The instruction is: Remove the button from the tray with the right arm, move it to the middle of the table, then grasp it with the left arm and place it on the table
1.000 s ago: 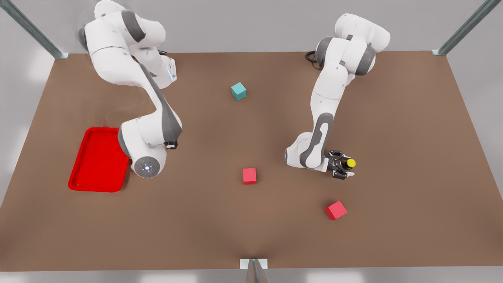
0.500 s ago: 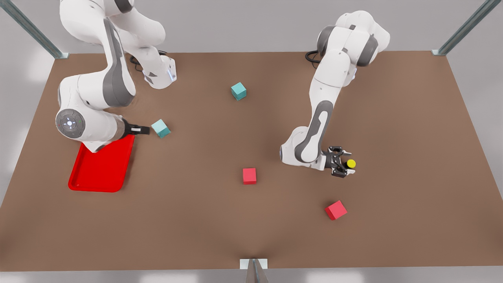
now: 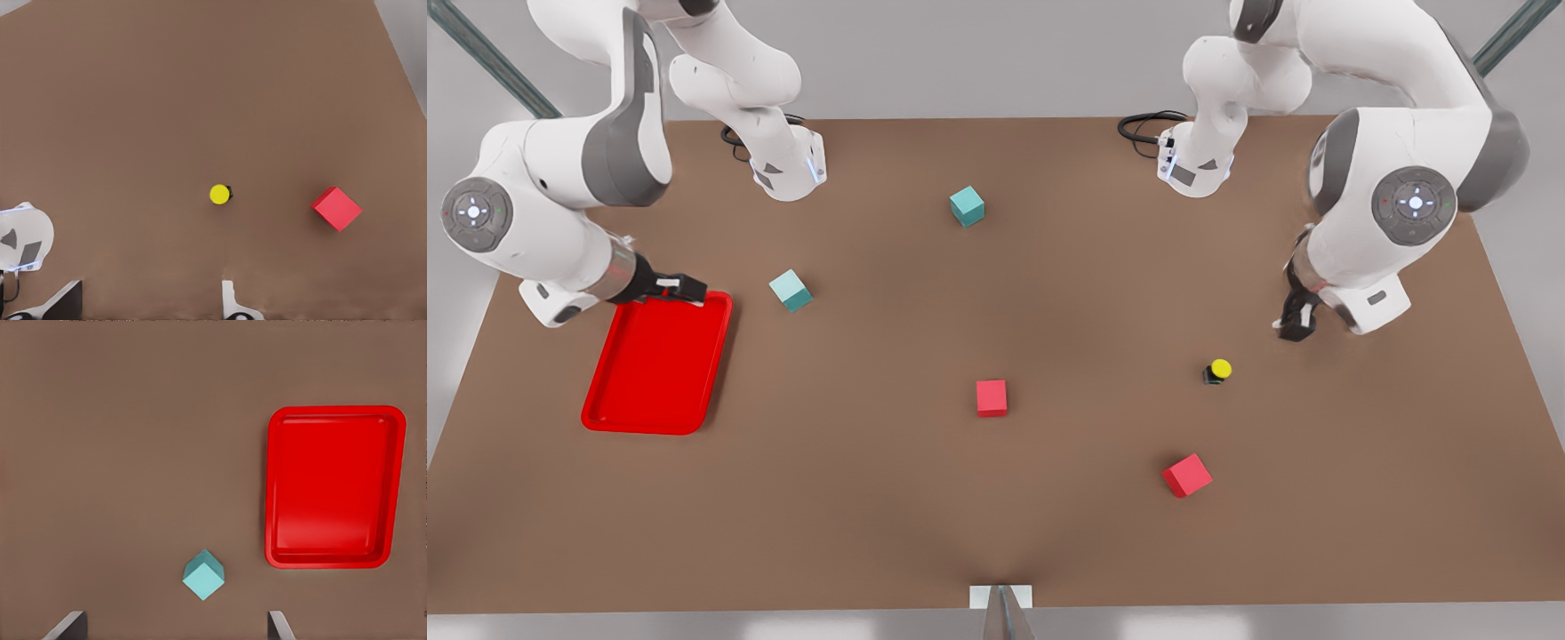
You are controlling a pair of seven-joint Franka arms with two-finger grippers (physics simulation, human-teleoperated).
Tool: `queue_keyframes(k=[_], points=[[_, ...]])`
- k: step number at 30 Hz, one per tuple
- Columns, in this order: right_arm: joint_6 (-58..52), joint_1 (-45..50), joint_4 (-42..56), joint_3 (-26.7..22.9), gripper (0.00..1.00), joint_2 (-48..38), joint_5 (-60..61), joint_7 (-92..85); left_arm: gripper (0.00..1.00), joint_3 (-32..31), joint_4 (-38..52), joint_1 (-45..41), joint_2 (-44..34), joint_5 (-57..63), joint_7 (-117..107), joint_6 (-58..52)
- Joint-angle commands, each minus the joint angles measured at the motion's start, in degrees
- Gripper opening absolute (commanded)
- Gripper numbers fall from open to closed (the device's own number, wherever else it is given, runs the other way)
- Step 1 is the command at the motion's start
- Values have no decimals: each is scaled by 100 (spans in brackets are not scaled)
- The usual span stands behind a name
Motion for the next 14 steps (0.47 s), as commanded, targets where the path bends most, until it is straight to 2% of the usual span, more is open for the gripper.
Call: queue_keyframes(k=[1,3,14], points=[[-31,20,33,1,100,13,6,-479,100,-717,-516,664,-696,-277,8456,-86],[-58,-41,33,1,100,13,5,-479,100,-939,-808,823,-1023,-188,9105,-32],[-102,-375,270,1,100,479,93,-461,100,-930,-931,876,-935,-188,9467,-41]])
